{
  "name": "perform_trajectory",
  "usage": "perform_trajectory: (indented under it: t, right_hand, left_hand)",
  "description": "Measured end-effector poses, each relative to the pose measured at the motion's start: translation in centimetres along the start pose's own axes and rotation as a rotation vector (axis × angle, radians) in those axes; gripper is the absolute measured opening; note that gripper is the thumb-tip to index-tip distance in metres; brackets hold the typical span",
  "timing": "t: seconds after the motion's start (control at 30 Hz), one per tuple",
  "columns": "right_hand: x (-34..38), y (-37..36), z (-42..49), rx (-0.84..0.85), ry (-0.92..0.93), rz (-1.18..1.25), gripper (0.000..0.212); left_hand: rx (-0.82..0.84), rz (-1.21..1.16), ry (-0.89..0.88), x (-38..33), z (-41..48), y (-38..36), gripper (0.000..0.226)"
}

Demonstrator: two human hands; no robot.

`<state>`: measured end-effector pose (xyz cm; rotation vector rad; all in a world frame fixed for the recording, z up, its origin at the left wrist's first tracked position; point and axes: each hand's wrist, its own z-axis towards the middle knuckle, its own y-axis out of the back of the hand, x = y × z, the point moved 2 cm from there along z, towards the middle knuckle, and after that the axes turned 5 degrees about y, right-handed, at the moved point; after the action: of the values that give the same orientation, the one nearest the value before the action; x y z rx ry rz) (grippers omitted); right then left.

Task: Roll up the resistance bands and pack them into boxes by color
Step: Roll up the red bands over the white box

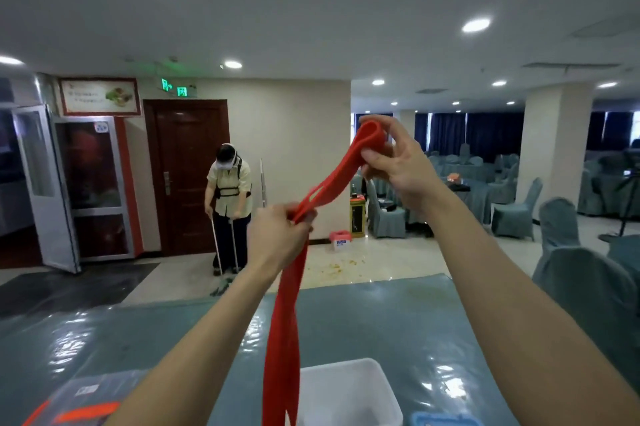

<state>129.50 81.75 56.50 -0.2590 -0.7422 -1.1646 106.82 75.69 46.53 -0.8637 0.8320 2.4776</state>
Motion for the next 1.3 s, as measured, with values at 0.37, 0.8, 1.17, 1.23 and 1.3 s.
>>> perform_trajectory:
  t: [0.37,0.8,1.17,1.23,1.3]
  right_hand:
    - [1.6,1.2,2.6,-0.074,0.036,0.393,0.015]
    - [-7.1,-2.0,-4.5,-0.06,-0.433,0.408,0.037]
    - [-10.1,-5.0,-9.6,-0.041,-0.664,0.41,0.01]
    - [-10.5,-4.4,-10.4,0.004,-0.713,0.39,0.013]
    - [-10.8,-3.6,-11.3,0.106,-0.791,0.305,0.008]
  left_hand:
    - [0.185,-0.114,0.012,-4.0,4.3,4.9,0.026]
    - [0.569,0.095,-0.034,3.6,-2.9,3.5,0.041]
    - [0.577,-0.418,0.083,5.1,-8.9,-1.6,0.031]
    - [0.635,-0.384,0.066,5.4,-8.2,-1.4,0.04]
    - [0.673,-0.274,0.016,5.8,-7.4,-1.2,0.044]
